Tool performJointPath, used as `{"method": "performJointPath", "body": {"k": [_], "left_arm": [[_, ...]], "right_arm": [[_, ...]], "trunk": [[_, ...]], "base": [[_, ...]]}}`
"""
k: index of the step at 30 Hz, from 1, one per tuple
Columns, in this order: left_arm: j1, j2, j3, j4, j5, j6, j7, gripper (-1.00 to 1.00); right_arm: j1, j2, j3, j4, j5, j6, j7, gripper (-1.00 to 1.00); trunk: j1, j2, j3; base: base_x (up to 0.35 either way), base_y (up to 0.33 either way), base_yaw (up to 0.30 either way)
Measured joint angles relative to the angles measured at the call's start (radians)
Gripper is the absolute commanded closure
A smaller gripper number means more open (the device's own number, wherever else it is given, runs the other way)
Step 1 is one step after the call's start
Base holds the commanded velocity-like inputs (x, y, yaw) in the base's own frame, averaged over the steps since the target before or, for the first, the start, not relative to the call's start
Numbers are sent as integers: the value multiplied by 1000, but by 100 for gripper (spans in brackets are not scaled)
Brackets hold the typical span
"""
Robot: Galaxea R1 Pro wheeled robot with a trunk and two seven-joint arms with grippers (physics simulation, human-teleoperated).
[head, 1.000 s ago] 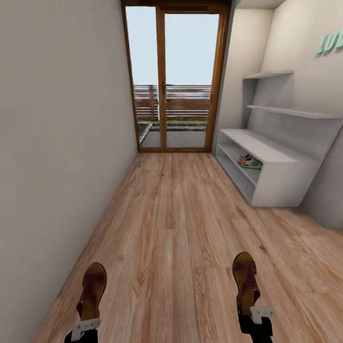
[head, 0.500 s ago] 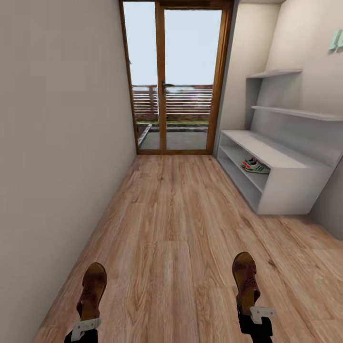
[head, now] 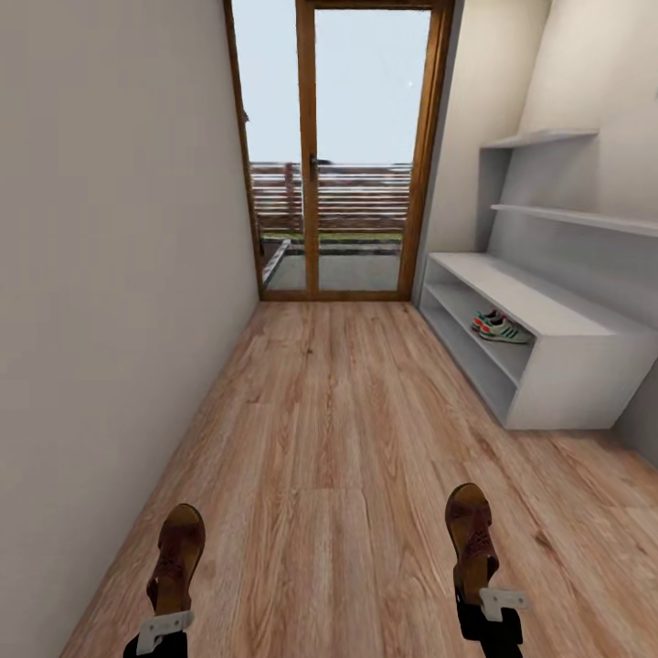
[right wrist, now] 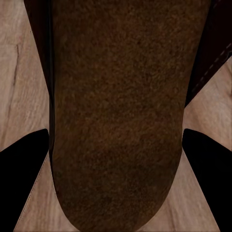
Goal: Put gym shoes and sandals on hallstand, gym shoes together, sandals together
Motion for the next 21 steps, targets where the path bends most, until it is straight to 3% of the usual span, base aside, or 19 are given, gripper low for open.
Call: {"method": "performJointPath", "body": {"k": [21], "left_arm": [[0, 0, 0, 0, 0, 0, 0, 100]], "right_arm": [[0, 0, 0, 0, 0, 0, -1, 100]], "trunk": [[0, 0, 0]], "base": [[340, 0, 0]]}}
